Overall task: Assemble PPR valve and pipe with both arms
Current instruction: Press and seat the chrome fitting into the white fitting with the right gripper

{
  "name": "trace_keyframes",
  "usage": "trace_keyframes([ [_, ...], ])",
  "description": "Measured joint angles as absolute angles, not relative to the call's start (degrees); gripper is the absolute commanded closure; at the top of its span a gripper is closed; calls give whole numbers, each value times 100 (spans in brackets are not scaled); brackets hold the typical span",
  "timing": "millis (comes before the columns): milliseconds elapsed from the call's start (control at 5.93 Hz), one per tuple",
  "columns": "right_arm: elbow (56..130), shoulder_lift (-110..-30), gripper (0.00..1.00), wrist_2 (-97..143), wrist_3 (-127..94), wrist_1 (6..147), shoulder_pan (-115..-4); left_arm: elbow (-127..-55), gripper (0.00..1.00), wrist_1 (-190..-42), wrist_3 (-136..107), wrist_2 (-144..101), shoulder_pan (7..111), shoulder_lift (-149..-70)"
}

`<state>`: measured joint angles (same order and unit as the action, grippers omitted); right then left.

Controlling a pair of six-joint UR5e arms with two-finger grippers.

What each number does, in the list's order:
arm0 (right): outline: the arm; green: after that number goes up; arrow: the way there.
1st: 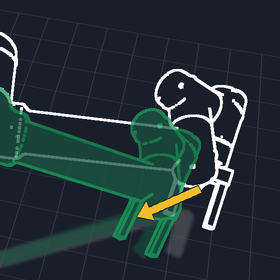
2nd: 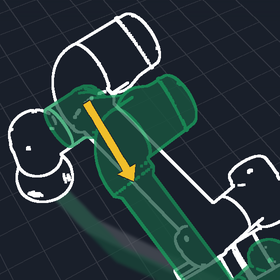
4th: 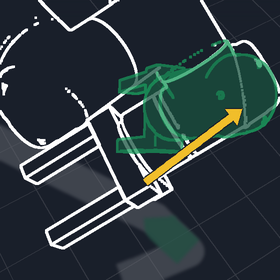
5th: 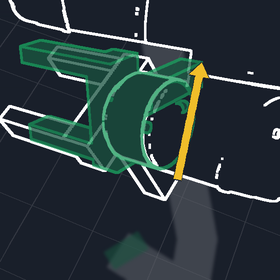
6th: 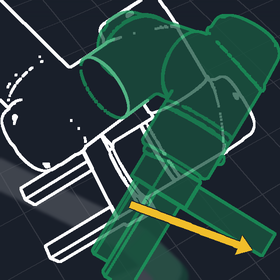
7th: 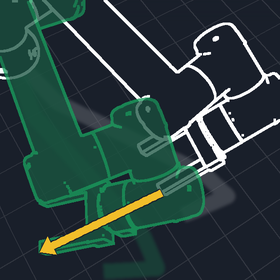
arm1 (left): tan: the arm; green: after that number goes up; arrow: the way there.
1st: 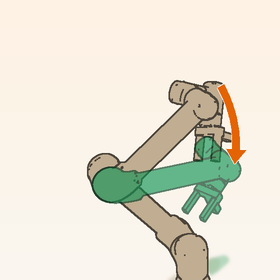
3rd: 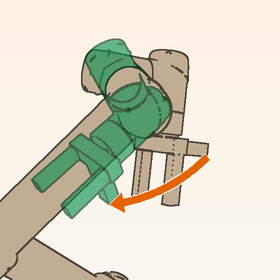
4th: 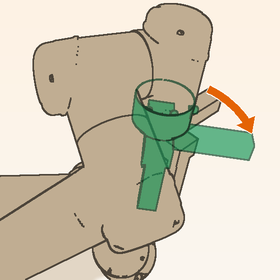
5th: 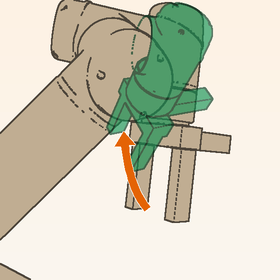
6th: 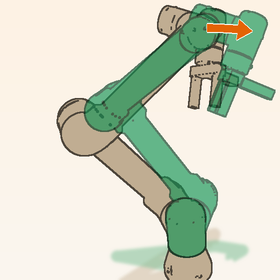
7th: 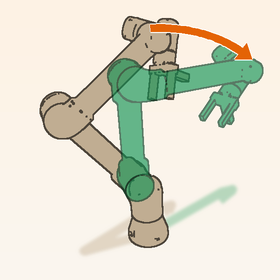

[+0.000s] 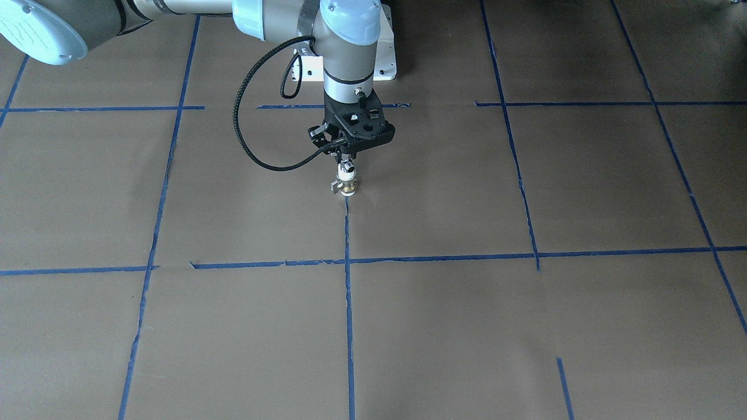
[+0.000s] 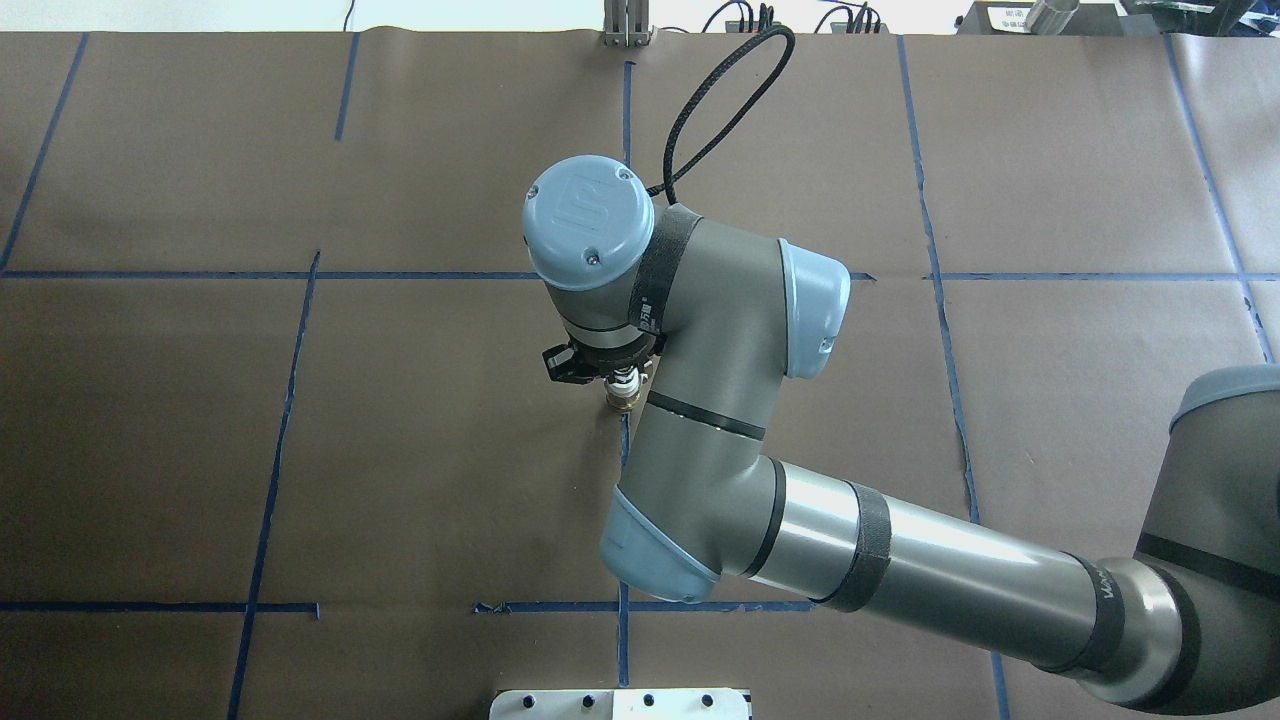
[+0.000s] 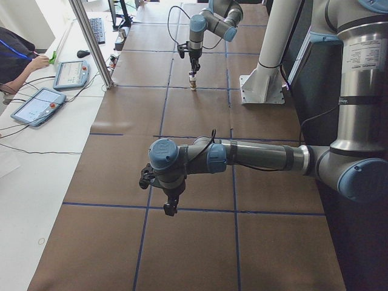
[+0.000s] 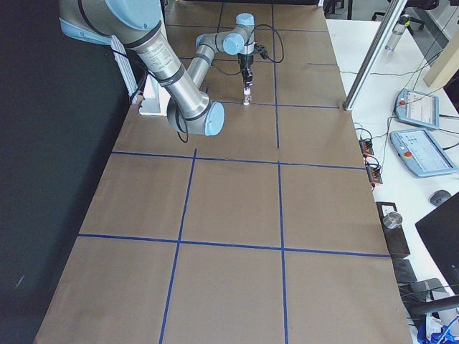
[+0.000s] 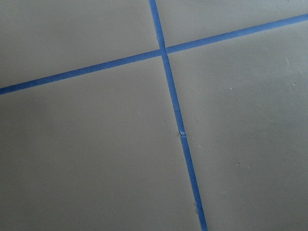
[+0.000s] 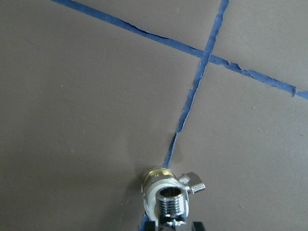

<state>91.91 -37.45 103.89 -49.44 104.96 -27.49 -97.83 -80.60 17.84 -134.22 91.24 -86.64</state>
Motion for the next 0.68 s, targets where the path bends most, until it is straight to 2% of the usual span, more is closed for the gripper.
trace_keyframes([
  [338, 9185, -3767, 100, 10389, -4964, 10484, -2680, -9782, 0, -8057, 1784, -13421, 9123, -8666],
  [506, 9182, -3784, 96, 10389, -4952, 10476, -2657, -9779, 0, -8056, 1784, -13421, 9123, -8666],
  [675, 9175, -3799, 75, 10389, -4918, 10470, -2653, -9776, 0, -8058, 1784, -13421, 9123, -8666],
])
